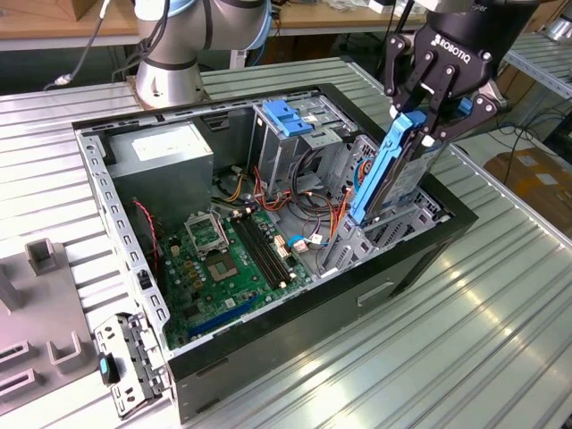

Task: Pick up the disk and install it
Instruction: 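Insert the disk into the insertion slot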

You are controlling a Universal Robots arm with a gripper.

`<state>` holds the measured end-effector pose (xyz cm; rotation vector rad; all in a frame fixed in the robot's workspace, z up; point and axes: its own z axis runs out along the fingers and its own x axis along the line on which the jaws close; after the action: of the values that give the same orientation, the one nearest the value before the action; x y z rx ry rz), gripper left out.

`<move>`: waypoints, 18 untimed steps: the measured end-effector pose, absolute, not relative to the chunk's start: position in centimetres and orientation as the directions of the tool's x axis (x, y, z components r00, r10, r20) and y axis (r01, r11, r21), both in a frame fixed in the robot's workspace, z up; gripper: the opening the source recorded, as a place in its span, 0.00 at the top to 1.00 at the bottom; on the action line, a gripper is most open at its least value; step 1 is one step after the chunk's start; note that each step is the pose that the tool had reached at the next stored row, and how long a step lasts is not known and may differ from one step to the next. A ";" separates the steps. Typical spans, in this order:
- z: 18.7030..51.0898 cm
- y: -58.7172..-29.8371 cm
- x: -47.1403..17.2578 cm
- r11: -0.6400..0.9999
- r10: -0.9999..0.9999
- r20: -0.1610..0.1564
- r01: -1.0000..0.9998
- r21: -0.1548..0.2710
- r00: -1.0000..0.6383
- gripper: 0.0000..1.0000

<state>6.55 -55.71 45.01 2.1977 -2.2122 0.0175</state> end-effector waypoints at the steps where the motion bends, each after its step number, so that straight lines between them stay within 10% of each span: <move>1: 44.9 -55.7 6.6 0.007 -1.000 0.025 -1.000 0.008 -0.006 0.63; 18: 43.9 -55.7 6.6 0.007 -1.000 0.024 -1.000 0.008 -0.006 0.63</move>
<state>6.55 -55.71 43.87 2.1977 -2.2121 0.0175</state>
